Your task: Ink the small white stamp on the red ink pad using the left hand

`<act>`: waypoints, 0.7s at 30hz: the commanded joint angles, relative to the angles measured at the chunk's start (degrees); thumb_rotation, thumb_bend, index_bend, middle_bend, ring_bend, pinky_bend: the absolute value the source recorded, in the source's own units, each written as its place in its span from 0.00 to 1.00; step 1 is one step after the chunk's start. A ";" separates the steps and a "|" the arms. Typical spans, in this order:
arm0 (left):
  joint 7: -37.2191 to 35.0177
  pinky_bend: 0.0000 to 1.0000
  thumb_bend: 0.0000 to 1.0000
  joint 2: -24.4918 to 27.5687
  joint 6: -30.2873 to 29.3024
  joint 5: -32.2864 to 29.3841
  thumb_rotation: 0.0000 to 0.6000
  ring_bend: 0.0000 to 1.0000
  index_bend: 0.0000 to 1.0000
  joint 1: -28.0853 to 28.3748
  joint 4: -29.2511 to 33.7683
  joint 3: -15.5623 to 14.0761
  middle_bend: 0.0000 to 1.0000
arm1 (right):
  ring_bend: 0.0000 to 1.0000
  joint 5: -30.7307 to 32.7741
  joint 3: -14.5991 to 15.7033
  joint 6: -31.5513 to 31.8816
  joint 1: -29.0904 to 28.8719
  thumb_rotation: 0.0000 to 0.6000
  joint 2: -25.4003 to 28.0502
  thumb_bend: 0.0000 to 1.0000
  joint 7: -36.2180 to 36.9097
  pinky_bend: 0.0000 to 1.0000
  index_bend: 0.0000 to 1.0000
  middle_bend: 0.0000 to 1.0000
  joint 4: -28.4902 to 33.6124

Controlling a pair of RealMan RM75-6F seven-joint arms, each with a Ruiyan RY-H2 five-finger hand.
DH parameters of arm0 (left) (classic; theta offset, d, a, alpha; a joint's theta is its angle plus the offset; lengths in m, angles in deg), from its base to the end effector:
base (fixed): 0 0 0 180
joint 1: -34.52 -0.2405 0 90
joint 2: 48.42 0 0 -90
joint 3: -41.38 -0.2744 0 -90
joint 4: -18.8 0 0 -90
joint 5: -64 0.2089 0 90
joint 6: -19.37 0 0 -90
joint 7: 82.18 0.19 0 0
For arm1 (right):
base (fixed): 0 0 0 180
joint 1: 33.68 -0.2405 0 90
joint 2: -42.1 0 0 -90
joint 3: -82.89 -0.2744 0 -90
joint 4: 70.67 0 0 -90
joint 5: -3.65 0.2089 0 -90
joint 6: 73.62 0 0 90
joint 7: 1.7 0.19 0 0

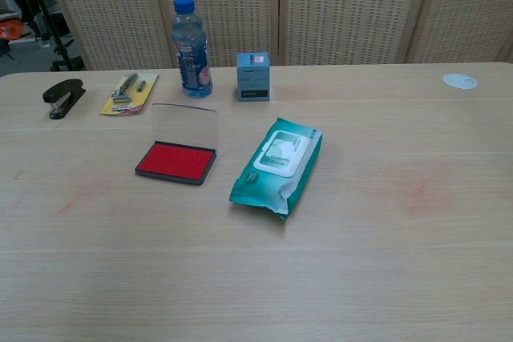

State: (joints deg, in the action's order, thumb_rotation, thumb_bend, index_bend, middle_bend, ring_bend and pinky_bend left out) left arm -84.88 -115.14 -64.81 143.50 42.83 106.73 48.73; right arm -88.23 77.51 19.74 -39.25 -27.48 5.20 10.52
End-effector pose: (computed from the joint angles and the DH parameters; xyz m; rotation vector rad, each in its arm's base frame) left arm -0.3360 0.2647 0.1811 -1.2665 -0.8841 -0.9594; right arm -0.3201 -0.2393 0.1781 1.3624 -0.7326 1.1018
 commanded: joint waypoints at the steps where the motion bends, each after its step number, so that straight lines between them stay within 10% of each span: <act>1: 0.03 0.00 0.01 -0.03 0.10 -0.02 1.00 0.00 0.00 0.02 -0.06 -0.01 0.00 | 0.00 -0.03 0.02 0.00 0.00 1.00 -0.01 0.00 0.03 0.00 0.00 0.00 -0.02; 15: -0.18 0.00 0.01 0.29 1.19 -0.22 1.00 0.01 0.00 0.40 -0.43 0.03 0.04 | 0.00 -0.10 0.13 -0.12 -0.03 1.00 -0.01 0.00 0.26 0.00 0.00 0.00 0.05; 17: -0.38 0.12 0.02 0.53 1.86 0.06 1.00 0.25 0.00 0.85 -0.73 0.03 0.33 | 0.00 0.11 0.06 -0.34 -0.09 1.00 -0.02 0.00 0.35 0.00 0.00 0.00 0.08; 19: -0.57 0.51 0.03 0.43 1.79 0.05 1.00 0.71 0.00 1.32 -1.77 0.66 0.73 | 0.00 0.32 -0.02 -0.49 -0.14 1.00 -0.05 0.00 0.32 0.00 0.00 0.00 0.02; 21: -1.64 0.83 0.03 0.26 3.55 -0.67 1.00 0.94 0.00 2.21 -3.74 1.07 0.90 | 0.00 0.63 -0.10 -0.78 -0.21 1.00 -0.17 0.00 0.17 0.00 0.00 0.00 -0.12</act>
State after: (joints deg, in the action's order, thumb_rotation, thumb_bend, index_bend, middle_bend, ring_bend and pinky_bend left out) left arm -85.56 -114.75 -62.76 143.37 44.20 104.63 49.32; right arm -87.68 77.44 19.03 -39.43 -27.61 5.43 10.45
